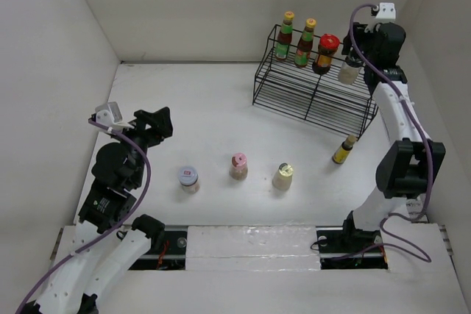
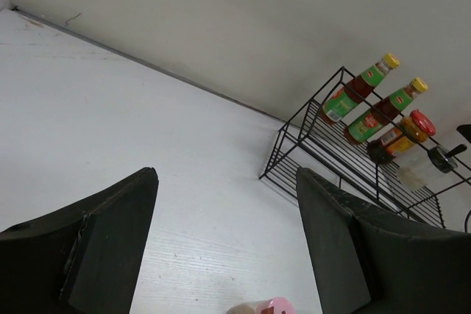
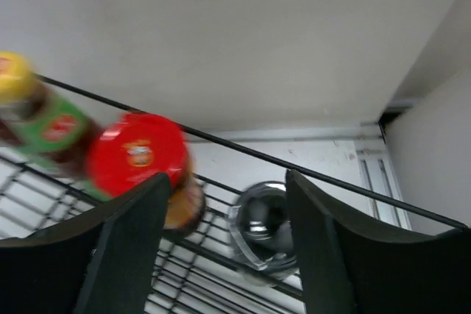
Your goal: Organize the condiment bottles
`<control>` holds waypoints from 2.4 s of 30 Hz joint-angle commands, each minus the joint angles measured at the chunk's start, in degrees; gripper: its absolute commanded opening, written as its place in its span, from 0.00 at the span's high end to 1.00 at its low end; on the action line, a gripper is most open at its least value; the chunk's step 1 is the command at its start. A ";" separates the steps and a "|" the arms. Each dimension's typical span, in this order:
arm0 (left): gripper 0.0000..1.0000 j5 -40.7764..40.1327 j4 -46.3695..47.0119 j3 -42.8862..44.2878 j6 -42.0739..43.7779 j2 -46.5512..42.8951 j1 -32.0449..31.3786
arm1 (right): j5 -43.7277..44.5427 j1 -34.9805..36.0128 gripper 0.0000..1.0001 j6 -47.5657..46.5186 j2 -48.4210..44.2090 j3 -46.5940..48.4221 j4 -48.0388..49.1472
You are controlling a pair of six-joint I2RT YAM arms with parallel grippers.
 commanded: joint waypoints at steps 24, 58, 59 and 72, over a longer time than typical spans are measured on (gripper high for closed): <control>0.35 -6.18 1.72 -0.19 -0.63 -3.81 -0.06 | -19.67 65.06 0.08 -8.43 2.37 -19.43 9.91; 0.34 -4.50 1.72 -0.63 -0.10 -4.07 -0.06 | -13.15 61.83 0.56 -3.25 -1.20 -14.94 25.98; 0.34 -3.98 1.72 -0.63 -0.10 -3.55 -0.06 | -13.15 58.94 0.56 -3.24 -2.96 -15.73 26.78; 0.34 -2.31 1.72 -0.63 -0.10 -4.07 -0.06 | 3.27 25.10 0.58 -1.92 -23.37 -15.48 15.98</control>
